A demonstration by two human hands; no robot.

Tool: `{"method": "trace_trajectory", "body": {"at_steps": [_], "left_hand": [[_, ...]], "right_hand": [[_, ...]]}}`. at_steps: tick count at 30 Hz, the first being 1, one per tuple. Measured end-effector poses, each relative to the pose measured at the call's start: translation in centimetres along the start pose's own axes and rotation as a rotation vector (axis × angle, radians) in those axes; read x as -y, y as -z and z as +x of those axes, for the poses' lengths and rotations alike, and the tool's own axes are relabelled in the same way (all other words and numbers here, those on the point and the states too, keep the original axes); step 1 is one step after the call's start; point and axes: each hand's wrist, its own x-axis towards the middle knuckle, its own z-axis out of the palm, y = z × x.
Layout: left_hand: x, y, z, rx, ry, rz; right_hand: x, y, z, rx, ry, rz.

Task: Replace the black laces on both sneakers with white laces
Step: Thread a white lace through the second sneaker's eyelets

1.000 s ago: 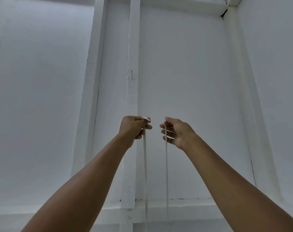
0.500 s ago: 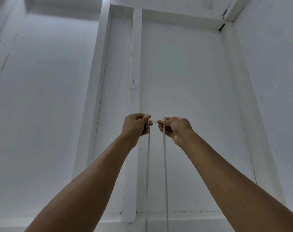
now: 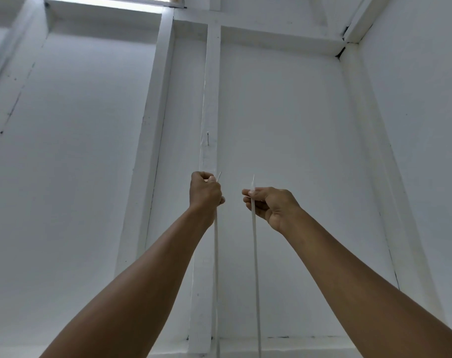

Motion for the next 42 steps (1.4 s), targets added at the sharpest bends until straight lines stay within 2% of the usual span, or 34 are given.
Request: {"method": "trace_trajectory", "body": {"at_steps": [16, 24, 29, 42], "left_hand": [[-0.9, -0.8, 0.4, -0.01, -0.053, 0.014], [-1.0, -0.4, -0.6, 0.061, -0.037, -0.122], [-1.2, -0.3, -0.7, 0.016, -0.068, -0.069], [-0.6, 2.1, -2.5, 0.022, -0.057, 0.112]], "right_hand": [[0.4, -0.4, -0.6, 0.017, 0.029, -0.07], [1.1, -0.4, -0.8, 0.01, 0.046, -0.079], [1.4, -0.7, -1.1, 0.019, 0.049, -0.085], [0.4, -0.1, -3.4, 0.025, 0.023, -0.135]]}}
